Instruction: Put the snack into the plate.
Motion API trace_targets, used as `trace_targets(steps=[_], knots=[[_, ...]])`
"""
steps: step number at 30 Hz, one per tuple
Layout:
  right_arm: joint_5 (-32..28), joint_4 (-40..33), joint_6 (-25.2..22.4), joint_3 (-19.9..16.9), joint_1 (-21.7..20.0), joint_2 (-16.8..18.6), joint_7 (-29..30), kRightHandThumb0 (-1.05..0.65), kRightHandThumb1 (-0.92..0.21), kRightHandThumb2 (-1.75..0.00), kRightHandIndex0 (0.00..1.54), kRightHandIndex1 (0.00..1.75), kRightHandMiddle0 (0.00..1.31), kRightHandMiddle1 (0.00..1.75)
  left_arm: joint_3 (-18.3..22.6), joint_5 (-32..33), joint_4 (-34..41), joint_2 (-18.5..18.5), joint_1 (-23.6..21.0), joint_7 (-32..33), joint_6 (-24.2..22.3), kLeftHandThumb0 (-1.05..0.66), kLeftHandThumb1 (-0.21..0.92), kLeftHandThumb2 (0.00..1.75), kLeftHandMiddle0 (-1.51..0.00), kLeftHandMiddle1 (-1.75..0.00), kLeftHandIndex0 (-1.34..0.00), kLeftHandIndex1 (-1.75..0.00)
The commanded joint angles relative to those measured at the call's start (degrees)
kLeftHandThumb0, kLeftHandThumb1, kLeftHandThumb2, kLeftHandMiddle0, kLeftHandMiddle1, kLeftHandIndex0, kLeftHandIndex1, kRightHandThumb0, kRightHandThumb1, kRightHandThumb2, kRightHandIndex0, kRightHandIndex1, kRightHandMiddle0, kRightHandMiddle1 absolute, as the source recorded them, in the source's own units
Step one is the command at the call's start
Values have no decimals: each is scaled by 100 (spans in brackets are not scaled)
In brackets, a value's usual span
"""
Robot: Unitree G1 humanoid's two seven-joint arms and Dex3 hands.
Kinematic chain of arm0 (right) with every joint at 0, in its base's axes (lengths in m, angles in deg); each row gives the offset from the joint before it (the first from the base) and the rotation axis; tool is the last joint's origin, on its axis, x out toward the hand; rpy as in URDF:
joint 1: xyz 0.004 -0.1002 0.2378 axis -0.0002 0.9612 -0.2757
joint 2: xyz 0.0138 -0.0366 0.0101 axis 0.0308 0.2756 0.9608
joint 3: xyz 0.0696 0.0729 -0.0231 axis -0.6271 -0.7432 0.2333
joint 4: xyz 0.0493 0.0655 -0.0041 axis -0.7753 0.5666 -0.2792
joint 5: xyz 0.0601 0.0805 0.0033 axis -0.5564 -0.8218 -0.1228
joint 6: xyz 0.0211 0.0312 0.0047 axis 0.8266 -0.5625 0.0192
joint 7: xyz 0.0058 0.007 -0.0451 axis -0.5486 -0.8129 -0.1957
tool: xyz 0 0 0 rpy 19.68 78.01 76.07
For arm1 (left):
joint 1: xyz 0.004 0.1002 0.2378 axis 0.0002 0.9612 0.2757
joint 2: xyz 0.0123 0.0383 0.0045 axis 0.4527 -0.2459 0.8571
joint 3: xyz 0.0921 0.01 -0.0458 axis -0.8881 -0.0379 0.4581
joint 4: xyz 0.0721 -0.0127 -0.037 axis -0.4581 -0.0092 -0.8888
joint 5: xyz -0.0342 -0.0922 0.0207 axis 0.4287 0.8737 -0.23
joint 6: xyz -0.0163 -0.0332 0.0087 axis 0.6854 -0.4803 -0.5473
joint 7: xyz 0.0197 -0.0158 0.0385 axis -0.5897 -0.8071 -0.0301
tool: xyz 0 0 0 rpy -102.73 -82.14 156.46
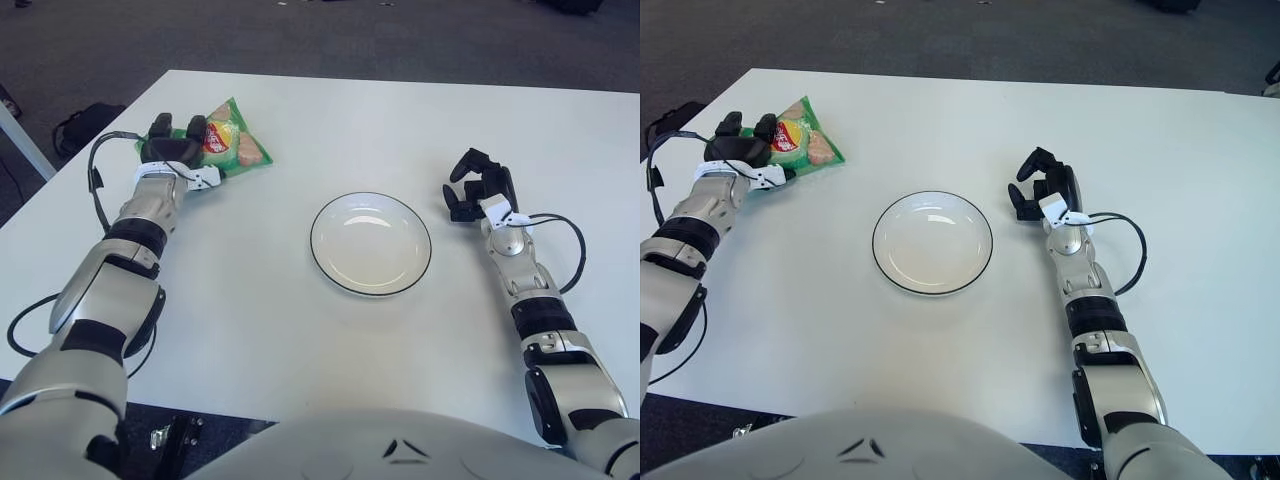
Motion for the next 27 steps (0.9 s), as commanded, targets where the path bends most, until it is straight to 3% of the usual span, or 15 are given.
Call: trace_targets(steps=[1,7,12,16,24,27], knots=[[28,414,-396,94,472,111,-174,-52,-23,-142,128,175,68,175,-88,133,-163,48,66,-260,348,-105,92,72,-4,-2,0,0],[43,440,-400,105,449,116,-166,-52,-23,-142,128,175,68,175,19,564,-306,115,-18,-917,1023,-105,92,77,-13,-10,-1,-4],[47,444,-410,110,444,124,-168,-52,-23,-142,128,175,69,175,-15,789,-530,133,-189,-1686,1415,-105,92,76,-4,-39,0,-22],[75,431,-448,123,445,130,-144,-52,-23,-142,128,175,69,175,-53,885,-855,108,-308,-2097,1649,-103,92,74,-1,-45,0,-30],[94,398,-455,134,457,138,-118,-52,-22,-143,128,175,69,175,-151,918,-894,183,-360,-2198,1954,-98,92,66,-1,-42,0,-49],[112,399,-427,143,464,133,-100,-52,-22,-143,128,175,69,175,-184,887,-887,194,-354,-2042,1992,-94,92,58,-3,-60,0,-62]])
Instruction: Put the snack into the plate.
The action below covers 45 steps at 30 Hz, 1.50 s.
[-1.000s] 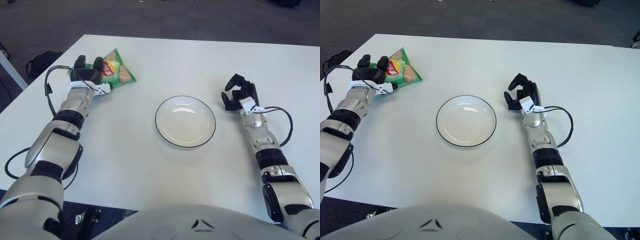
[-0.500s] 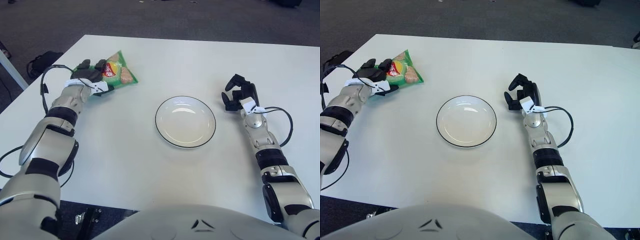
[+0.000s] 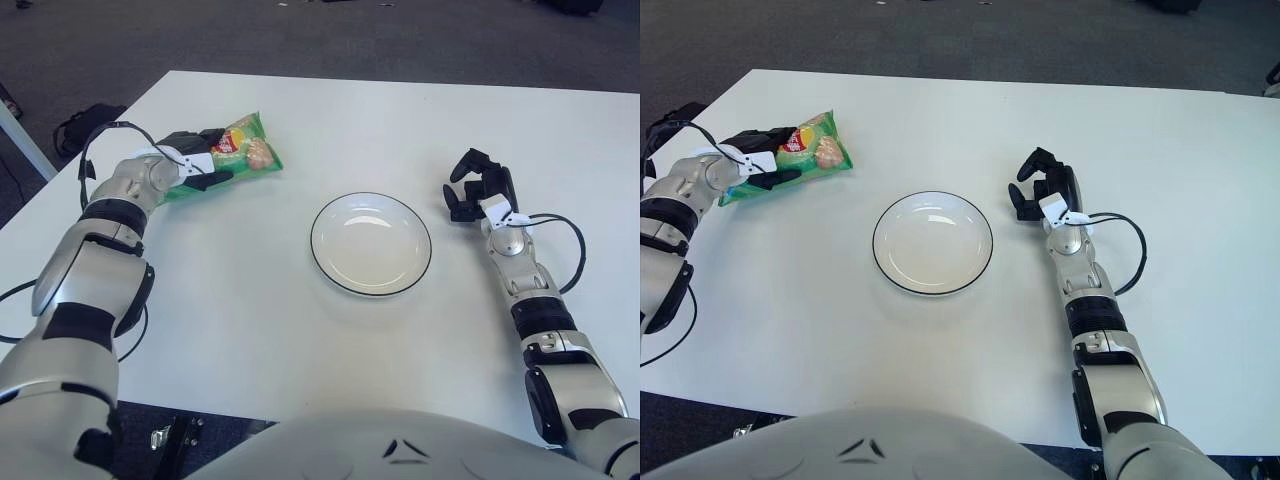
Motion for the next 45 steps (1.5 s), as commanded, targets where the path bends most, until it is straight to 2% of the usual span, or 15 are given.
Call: trace_targets(steps=[1,4,6,7,8,9,13,18,25,33,37,42,45], knots=[[110,383,-412,143,475,126,-104,-52,-22,-143,128,175,69,175,-190,-120,-130,-99,263,-55,58,-94,92,57,-3,-62,0,-64],[120,376,-426,152,479,128,-89,-52,-22,-144,128,175,69,175,-235,-183,-107,-106,301,346,-20,-85,85,53,-12,-88,0,-85],[116,370,-441,156,480,128,-88,-52,-22,-144,128,175,70,175,-271,-226,-104,-118,336,645,-86,-72,64,75,-24,-121,0,-132],[114,367,-446,158,481,127,-88,-52,-22,-144,128,175,70,175,-287,-238,-109,-123,348,759,-109,-58,55,86,-36,-124,-11,-141],[111,362,-454,158,484,127,-91,-52,-22,-144,128,175,70,175,-290,-240,-106,-131,371,924,-140,-37,42,102,-53,-127,-27,-153],[108,358,-459,158,485,127,-92,-52,-22,-144,128,175,70,175,-296,-238,-105,-137,386,1040,-160,-24,29,119,-66,-131,-41,-161],[93,330,-472,151,494,129,-103,-52,-22,-144,128,175,70,175,-245,-162,-111,-195,424,1539,-318,-5,6,150,-86,-143,-63,-172],[90,300,-492,152,503,122,-120,-52,-21,-144,127,175,70,175,-124,-52,-94,-313,441,2155,-615,-1,-1,159,-92,-146,-67,-174],[130,307,-499,175,498,100,-106,-52,-21,-144,127,175,70,175,49,89,181,-429,476,2550,-851,0,0,159,-91,-151,-65,-175],[146,342,-470,188,485,80,-122,-52,-21,-145,127,175,70,175,117,107,628,-349,466,2928,-495,0,3,158,-88,-156,-61,-175],[168,356,-451,199,483,70,-101,-53,-21,-145,127,175,70,175,149,68,1221,-297,540,2991,-414,0,3,159,-88,-156,-61,-175],[241,353,-475,232,487,46,-52,-53,-21,-145,127,175,70,175,316,-47,2883,-246,868,2983,-647,0,1,161,-90,-156,-62,-175],[265,358,-453,253,489,29,-33,-53,-21,-144,127,175,70,175,432,-123,3606,-250,1074,3038,-815,0,-1,163,-91,-157,-64,-175]])
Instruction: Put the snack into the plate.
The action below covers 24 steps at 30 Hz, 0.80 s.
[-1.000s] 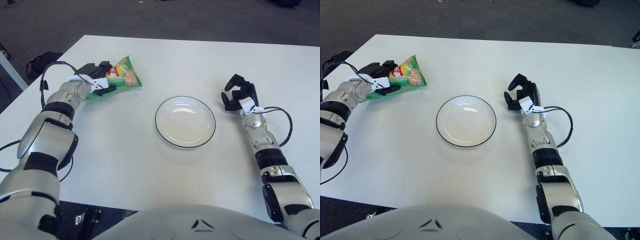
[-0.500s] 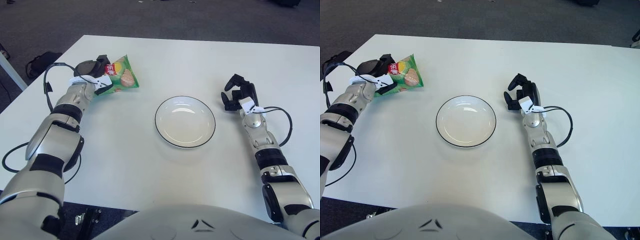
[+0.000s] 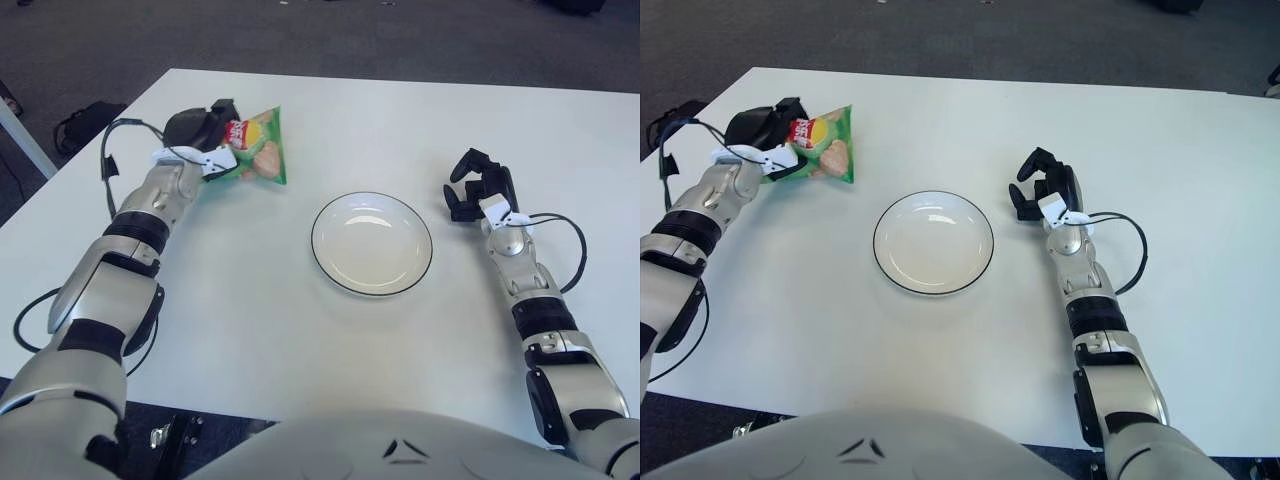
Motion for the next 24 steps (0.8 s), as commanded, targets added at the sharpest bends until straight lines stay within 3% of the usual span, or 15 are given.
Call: trace_targets(steps=[1,5,10,14,21,24], knots=[[190,428,-409,196,526,75,-143,-53,-21,-144,127,175,70,175,245,-211,1406,69,315,121,-262,0,-1,163,-91,-157,-64,-175],[158,440,-339,202,531,63,-172,-52,-22,-144,128,175,70,175,465,-165,2412,0,635,-40,-449,0,-4,167,-91,-161,-66,-175],[128,452,-302,195,537,56,-193,-52,-22,-144,128,175,70,175,690,103,2904,-90,862,-102,-203,0,-6,171,-92,-164,-67,-175],[112,480,-302,195,527,41,-204,-52,-22,-143,128,175,69,175,899,365,3771,-253,1081,-437,-188,0,-7,173,-92,-167,-68,-175],[101,494,-247,213,527,14,-230,-52,-22,-143,128,175,69,175,950,579,4065,-546,1031,-641,326,0,-8,175,-92,-168,-68,-175],[106,488,-240,222,532,9,-223,-52,-22,-143,128,175,69,175,918,590,4395,-750,1154,-790,283,0,-8,175,-92,-168,-69,-175]])
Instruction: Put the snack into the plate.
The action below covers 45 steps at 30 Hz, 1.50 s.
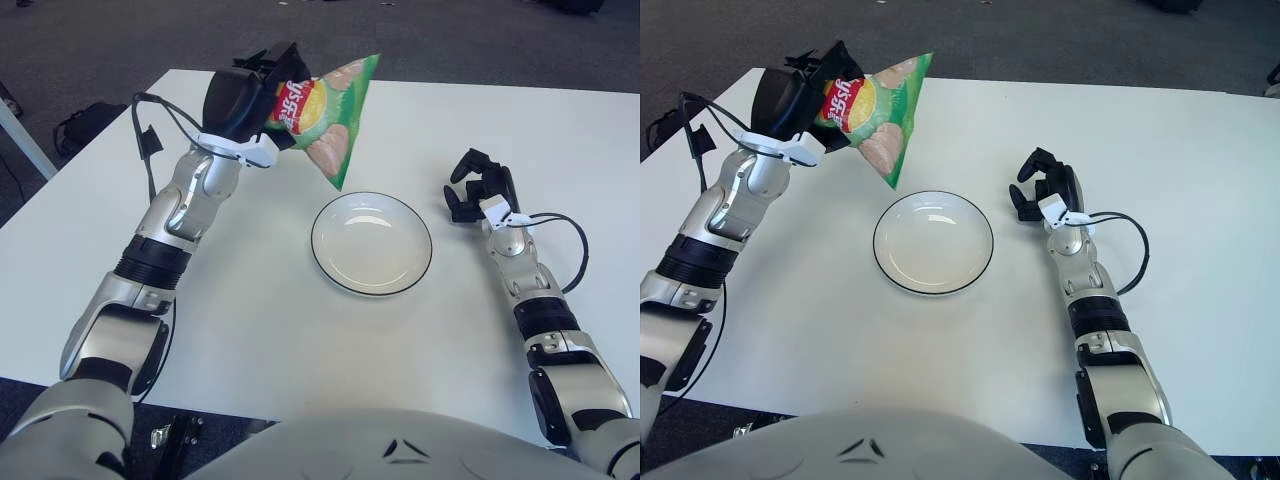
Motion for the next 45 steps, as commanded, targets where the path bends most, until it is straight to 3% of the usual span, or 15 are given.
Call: trace_targets(steps=[1,13,19,35,45], knots=[[102,423,-291,160,482,96,-207,-52,-22,-143,128,175,69,175,-1,43,441,-263,149,-212,-59,0,-8,175,-92,-168,-69,-175],[107,393,-310,194,491,96,-210,-52,-23,-143,128,175,69,175,-134,181,1200,-716,329,-1138,-62,0,-7,175,-90,-171,-68,-175],[112,333,-342,202,510,108,-196,-52,-23,-142,128,175,69,175,-373,0,1231,-868,542,-1260,199,0,-7,175,-90,-172,-68,-175],[87,175,-383,213,536,128,-319,-50,-26,-139,128,175,66,175,-724,291,246,-1179,200,-1701,1128,0,-8,174,-93,-167,-68,-175],[151,427,-169,233,476,90,-232,-51,-25,-140,127,175,67,175,-1128,-576,-270,-927,236,-1738,1710,0,-6,172,-92,-166,-66,-175]])
